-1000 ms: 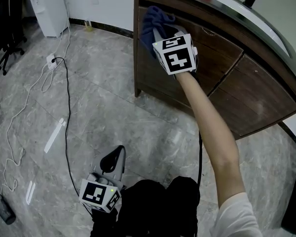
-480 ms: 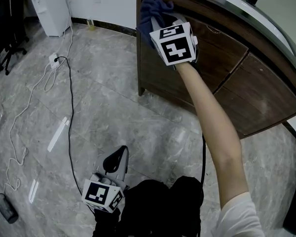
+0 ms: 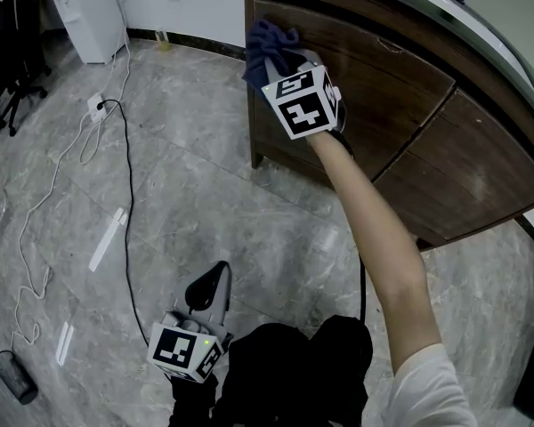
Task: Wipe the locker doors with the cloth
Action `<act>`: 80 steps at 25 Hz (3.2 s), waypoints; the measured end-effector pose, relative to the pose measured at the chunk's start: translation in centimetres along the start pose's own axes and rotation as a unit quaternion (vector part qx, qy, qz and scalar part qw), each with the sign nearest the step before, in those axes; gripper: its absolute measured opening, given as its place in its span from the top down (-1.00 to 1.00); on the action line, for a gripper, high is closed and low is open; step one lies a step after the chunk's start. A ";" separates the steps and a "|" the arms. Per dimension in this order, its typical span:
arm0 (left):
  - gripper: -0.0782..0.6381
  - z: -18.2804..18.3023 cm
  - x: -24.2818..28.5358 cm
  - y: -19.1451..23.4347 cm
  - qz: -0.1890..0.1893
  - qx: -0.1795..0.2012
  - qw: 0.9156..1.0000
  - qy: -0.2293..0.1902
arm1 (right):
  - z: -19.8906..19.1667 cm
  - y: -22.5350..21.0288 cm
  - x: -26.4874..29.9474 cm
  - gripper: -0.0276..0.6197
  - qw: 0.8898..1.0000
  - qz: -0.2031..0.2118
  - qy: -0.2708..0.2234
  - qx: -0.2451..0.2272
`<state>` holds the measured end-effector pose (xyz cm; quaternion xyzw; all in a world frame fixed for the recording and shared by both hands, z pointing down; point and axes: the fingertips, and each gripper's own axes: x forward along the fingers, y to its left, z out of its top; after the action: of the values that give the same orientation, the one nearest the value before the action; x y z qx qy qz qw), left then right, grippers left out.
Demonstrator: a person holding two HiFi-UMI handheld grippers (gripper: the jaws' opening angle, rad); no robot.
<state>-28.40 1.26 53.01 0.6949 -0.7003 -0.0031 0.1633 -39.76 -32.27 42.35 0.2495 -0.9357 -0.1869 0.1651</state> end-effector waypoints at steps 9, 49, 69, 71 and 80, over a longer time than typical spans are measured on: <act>0.78 -0.6 -0.1 1.0 0.008 -0.003 1.000 0.007 | -5.1 3.3 2.1 0.72 0.999 0.025 0.035 0.000; 0.78 -1.0 -0.2 1.0 0.012 0.012 0.999 0.031 | -16.0 13.5 2.4 0.72 0.978 0.185 0.082 0.058; 0.78 20.8 1.0 -19.3 -0.028 0.039 0.998 0.045 | -1.7 -3.8 -33.3 0.72 0.980 0.159 0.031 0.117; 0.78 25.7 0.3 -22.2 -0.043 0.043 0.997 0.046 | 1.5 -6.8 -37.2 0.72 0.980 0.137 0.040 0.136; 0.78 43.1 -3.9 -33.4 -0.101 0.053 0.993 0.037 | 18.4 -18.4 -52.6 0.72 0.975 -0.007 0.015 0.220</act>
<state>-6.05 -5.70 3.65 0.7694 -0.6191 0.0438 0.1508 3.44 -14.38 6.95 0.2886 -0.9496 0.0265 0.1191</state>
